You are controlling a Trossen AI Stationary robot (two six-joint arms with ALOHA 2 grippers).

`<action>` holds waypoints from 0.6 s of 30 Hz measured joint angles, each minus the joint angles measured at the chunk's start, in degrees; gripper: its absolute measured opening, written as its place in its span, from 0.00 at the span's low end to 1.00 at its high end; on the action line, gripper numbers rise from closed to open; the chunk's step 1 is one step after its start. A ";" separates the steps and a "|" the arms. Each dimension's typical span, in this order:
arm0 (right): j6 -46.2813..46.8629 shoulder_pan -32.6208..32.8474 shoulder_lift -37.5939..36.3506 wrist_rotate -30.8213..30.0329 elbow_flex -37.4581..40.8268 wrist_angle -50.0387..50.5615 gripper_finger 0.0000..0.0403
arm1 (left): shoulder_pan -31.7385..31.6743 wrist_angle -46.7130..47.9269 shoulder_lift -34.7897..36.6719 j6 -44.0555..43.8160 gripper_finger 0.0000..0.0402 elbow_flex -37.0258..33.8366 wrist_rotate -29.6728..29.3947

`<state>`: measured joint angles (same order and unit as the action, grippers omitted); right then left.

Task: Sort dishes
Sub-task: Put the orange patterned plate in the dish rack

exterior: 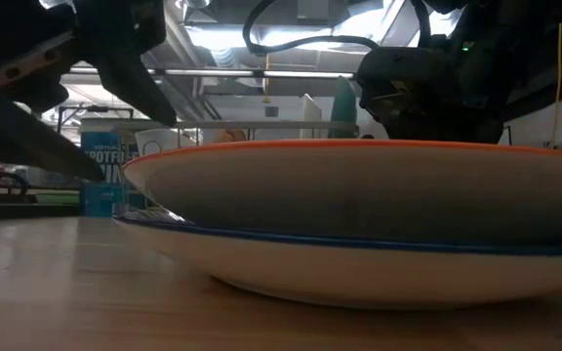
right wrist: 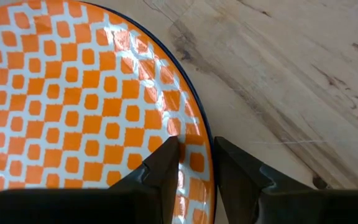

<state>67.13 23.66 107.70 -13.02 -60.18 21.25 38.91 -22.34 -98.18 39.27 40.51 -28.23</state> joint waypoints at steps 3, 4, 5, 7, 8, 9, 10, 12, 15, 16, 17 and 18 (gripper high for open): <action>0.00 0.00 0.02 -0.02 0.00 -0.04 0.26 | -0.11 0.00 -0.02 -0.05 0.50 0.00 0.82; 0.00 0.00 0.02 -0.02 0.00 -0.04 0.26 | -0.28 0.00 -0.02 -0.03 0.50 0.00 1.66; 0.00 0.00 0.02 -0.02 0.00 -0.07 0.26 | -0.40 0.02 -0.02 0.17 0.50 0.00 2.50; 0.00 0.00 0.02 -0.02 -0.02 -0.08 0.26 | -0.82 -0.45 -0.02 0.66 0.50 0.00 2.98; 0.00 0.00 0.02 -0.02 -0.02 -0.09 0.26 | -1.07 -1.07 -0.02 0.83 0.50 0.00 3.04; 0.00 0.00 0.02 -0.02 -0.02 -0.14 0.26 | -1.40 -1.42 -0.02 0.90 0.50 0.01 3.09; 0.00 0.00 0.02 -0.02 -0.02 -0.14 0.26 | -1.76 -1.44 -0.02 0.89 0.50 0.02 3.23; 0.00 0.00 0.02 -0.02 -0.02 -0.14 0.26 | -2.31 -1.23 -0.04 0.98 0.50 0.02 3.90; -0.02 0.00 0.02 -0.20 -0.02 -0.14 0.26 | -2.86 -1.29 -0.06 1.28 0.50 0.02 5.64; -0.02 0.00 0.02 -0.33 -0.02 -0.14 0.26 | -2.97 -1.26 -0.06 1.28 0.50 0.02 6.17; -0.02 0.00 0.02 -0.37 -0.02 -0.14 0.26 | -3.04 -1.25 -0.06 1.28 0.50 0.02 6.60; -0.02 0.00 0.04 -0.41 -0.02 -0.20 0.26 | -3.08 -1.27 -0.06 1.28 0.50 0.02 6.96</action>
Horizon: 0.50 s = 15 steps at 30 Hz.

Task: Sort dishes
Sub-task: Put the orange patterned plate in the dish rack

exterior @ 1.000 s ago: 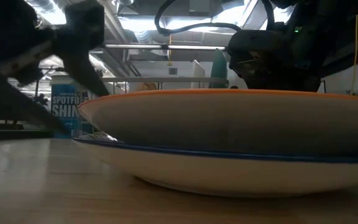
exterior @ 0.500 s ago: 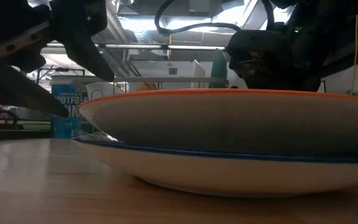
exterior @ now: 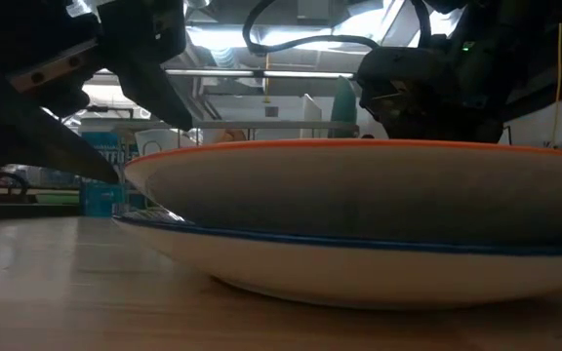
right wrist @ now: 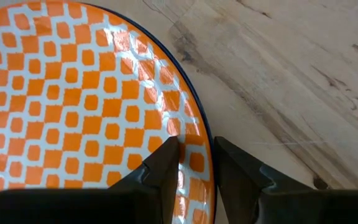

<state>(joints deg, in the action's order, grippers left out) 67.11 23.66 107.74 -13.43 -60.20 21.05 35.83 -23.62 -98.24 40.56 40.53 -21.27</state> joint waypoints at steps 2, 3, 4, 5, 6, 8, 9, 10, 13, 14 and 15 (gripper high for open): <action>-0.06 -0.02 0.04 -0.11 -0.04 -0.33 0.26 | -0.06 0.00 0.00 0.00 0.50 0.00 0.16; -0.07 -0.03 0.04 -0.11 -0.04 -0.36 0.26 | -0.06 0.02 0.00 0.00 0.50 0.00 0.16; -0.07 -0.02 0.07 -0.15 -0.04 -0.36 0.26 | -0.04 0.00 0.00 0.00 0.50 0.00 0.16; -0.07 -0.02 0.07 -0.16 -0.04 -0.35 0.26 | -0.05 0.01 0.00 -0.01 0.50 0.00 0.16; -0.07 -0.02 0.07 -0.16 -0.04 -0.35 0.26 | -0.06 0.03 0.00 -0.04 0.50 0.00 0.16; -0.07 -0.02 0.07 -0.17 -0.04 -0.34 0.26 | -0.05 0.23 0.00 -0.15 0.50 0.00 0.18; -0.07 -0.02 0.07 -0.18 -0.04 -0.32 0.26 | -0.04 0.31 -0.02 -0.15 0.50 0.00 0.43; -0.07 -0.02 0.07 -0.18 -0.04 -0.32 0.26 | -0.06 0.33 -0.02 -0.15 0.50 0.00 0.79; -0.07 -0.02 0.07 -0.22 -0.04 -0.30 0.26 | -0.34 0.33 -0.02 -0.24 0.50 0.00 2.09; -0.07 -0.02 0.07 -0.24 -0.04 -0.30 0.26 | -0.49 0.34 -0.02 -0.22 0.50 0.00 2.16; -0.07 -0.02 0.07 -0.24 -0.04 -0.30 0.26 | -0.74 0.30 -0.02 -0.16 0.50 0.00 2.24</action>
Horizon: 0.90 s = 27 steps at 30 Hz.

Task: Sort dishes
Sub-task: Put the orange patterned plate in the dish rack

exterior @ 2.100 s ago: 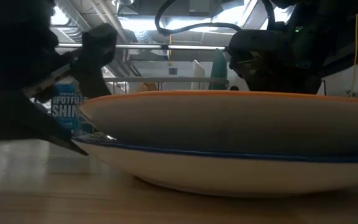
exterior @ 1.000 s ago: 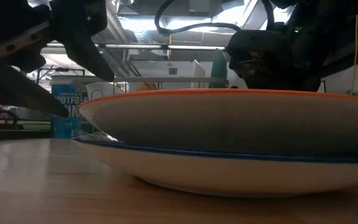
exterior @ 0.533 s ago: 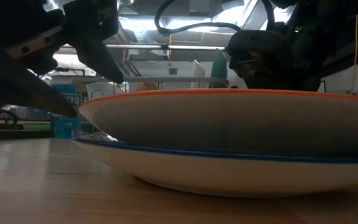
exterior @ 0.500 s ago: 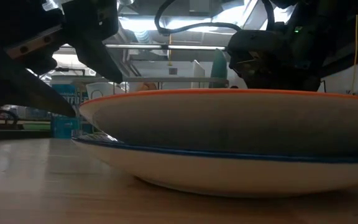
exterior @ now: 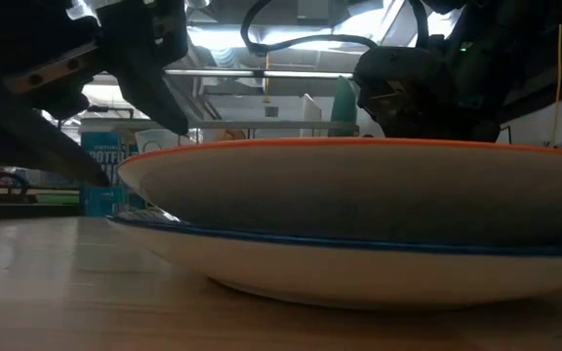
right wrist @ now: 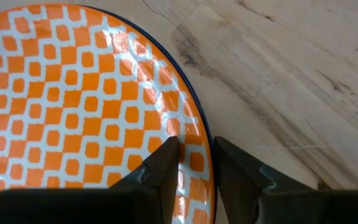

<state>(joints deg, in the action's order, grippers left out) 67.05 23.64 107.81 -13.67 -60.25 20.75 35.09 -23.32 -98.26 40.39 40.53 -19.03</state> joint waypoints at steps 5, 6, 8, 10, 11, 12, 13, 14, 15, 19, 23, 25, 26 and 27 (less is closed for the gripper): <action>0.00 0.00 0.00 -0.02 0.00 0.02 0.26 | -1.08 0.03 0.00 -0.04 0.50 0.00 0.26; 0.00 0.00 0.00 -0.03 0.00 0.02 0.26 | -1.29 0.03 0.00 0.05 0.50 0.00 0.38; -0.02 0.00 0.00 -0.04 0.00 0.02 0.26 | -1.63 0.01 0.00 -0.06 0.50 0.00 1.11; -0.02 0.00 0.00 -0.04 0.00 0.03 0.26 | -1.86 0.21 0.00 -0.04 0.50 0.00 1.70; -0.02 0.00 0.00 -0.04 0.00 0.02 0.26 | -1.91 0.33 0.00 0.02 0.50 0.00 2.09; -0.02 0.00 0.00 -0.04 0.00 0.04 0.26 | -1.92 0.40 -0.01 0.00 0.50 0.00 2.19; -0.02 0.00 0.00 -0.04 0.00 0.04 0.26 | -1.92 0.40 -0.04 -0.06 0.50 0.00 2.19; -0.02 0.00 0.00 -0.04 0.00 0.04 0.26 | -1.92 0.40 -0.04 -0.06 0.50 0.00 2.21; -0.02 0.00 0.00 -0.04 0.00 0.04 0.26 | -1.92 0.40 -0.04 -0.06 0.50 0.00 2.21; -0.02 0.00 0.00 -0.04 0.00 0.04 0.26 | -1.92 0.40 -0.04 0.08 0.50 0.00 2.34; -0.02 0.00 0.00 -0.04 0.00 0.07 0.26 | -1.94 0.40 -0.04 0.08 0.50 0.00 2.34; -0.02 0.00 0.00 -0.04 0.00 0.04 0.26 | -1.99 0.40 -0.04 0.10 0.50 0.00 2.34; -0.02 0.00 0.00 -0.04 0.00 0.04 0.26 | -1.99 0.40 -0.04 0.10 0.50 0.00 2.36; -0.02 0.00 0.00 -0.04 0.00 0.02 0.26 | -2.01 0.40 -0.04 0.12 0.50 0.00 2.36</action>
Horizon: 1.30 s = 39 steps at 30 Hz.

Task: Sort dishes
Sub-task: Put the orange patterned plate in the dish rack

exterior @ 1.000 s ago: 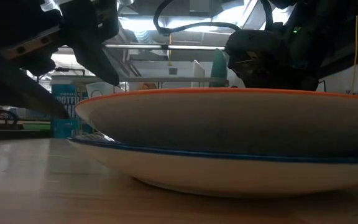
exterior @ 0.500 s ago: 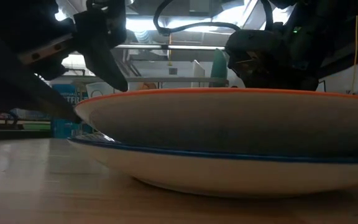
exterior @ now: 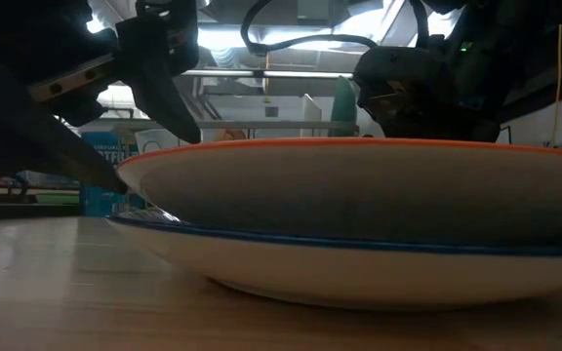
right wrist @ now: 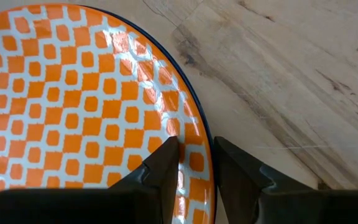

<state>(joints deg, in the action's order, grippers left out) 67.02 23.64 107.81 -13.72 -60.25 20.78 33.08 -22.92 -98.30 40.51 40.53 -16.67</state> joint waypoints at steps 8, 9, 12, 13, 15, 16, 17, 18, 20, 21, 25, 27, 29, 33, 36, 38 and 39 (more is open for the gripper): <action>0.00 0.00 0.00 0.00 0.00 -0.04 0.26 | -0.54 0.13 0.00 2.98 0.50 0.00 0.95; 0.00 0.00 0.00 0.00 0.00 -0.04 0.26 | -0.63 0.16 0.00 3.00 0.50 0.00 1.76; 0.00 0.00 0.00 0.00 0.00 -0.04 0.26 | -0.83 0.48 0.00 3.02 0.50 0.00 3.21; 0.00 0.00 0.00 0.00 0.01 -0.05 0.26 | -0.92 0.61 0.00 3.02 0.50 0.00 3.21; 0.00 0.01 0.00 0.00 0.02 -0.07 0.26 | -0.92 0.87 0.00 3.02 0.50 0.00 3.21; 0.00 0.00 0.00 0.00 0.01 -0.07 0.26 | -1.02 0.94 0.00 3.02 0.50 0.00 3.23; 0.00 0.00 0.00 0.00 0.01 -0.08 0.26 | -1.10 1.00 -0.01 3.02 0.50 0.00 3.23; 0.00 0.00 0.00 0.00 0.02 -0.09 0.26 | -1.21 0.90 -0.28 3.02 0.50 0.01 3.23; 0.00 0.00 0.00 0.02 0.02 -0.09 0.26 | -1.39 0.96 -0.73 3.02 0.50 0.02 3.24; 0.00 0.02 0.00 -0.02 0.02 -0.11 0.26 | -1.51 0.92 -1.08 3.02 0.50 0.02 3.35; 0.00 0.02 0.00 -0.04 0.02 -0.11 0.26 | -1.71 0.68 -2.23 3.43 0.50 0.02 3.30; 0.00 0.02 0.00 -0.03 0.02 -0.11 0.26 | -1.74 -0.10 -2.27 3.43 0.50 0.02 3.10; 0.00 0.00 0.02 -0.04 0.02 -0.15 0.26 | -1.73 -0.70 -2.27 3.42 0.50 0.02 3.00; -0.02 0.00 0.02 -0.10 0.02 -0.20 0.26 | -1.49 -0.18 -2.25 3.41 0.50 0.02 2.54; 0.00 0.02 0.02 -0.09 0.02 -0.17 0.26 | -0.84 -0.04 -2.23 3.41 0.50 0.02 2.26; -0.01 0.00 0.02 -0.07 0.02 -0.17 0.26 | -0.37 -0.04 -2.21 3.41 0.50 0.02 2.24; -0.02 0.01 0.02 -0.07 0.02 -0.17 0.26 | -0.09 -0.04 -2.21 3.41 0.50 0.02 2.25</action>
<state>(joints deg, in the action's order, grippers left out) 67.00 23.65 107.83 -13.78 -60.23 20.60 32.99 -22.96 -100.51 43.92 40.56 -14.41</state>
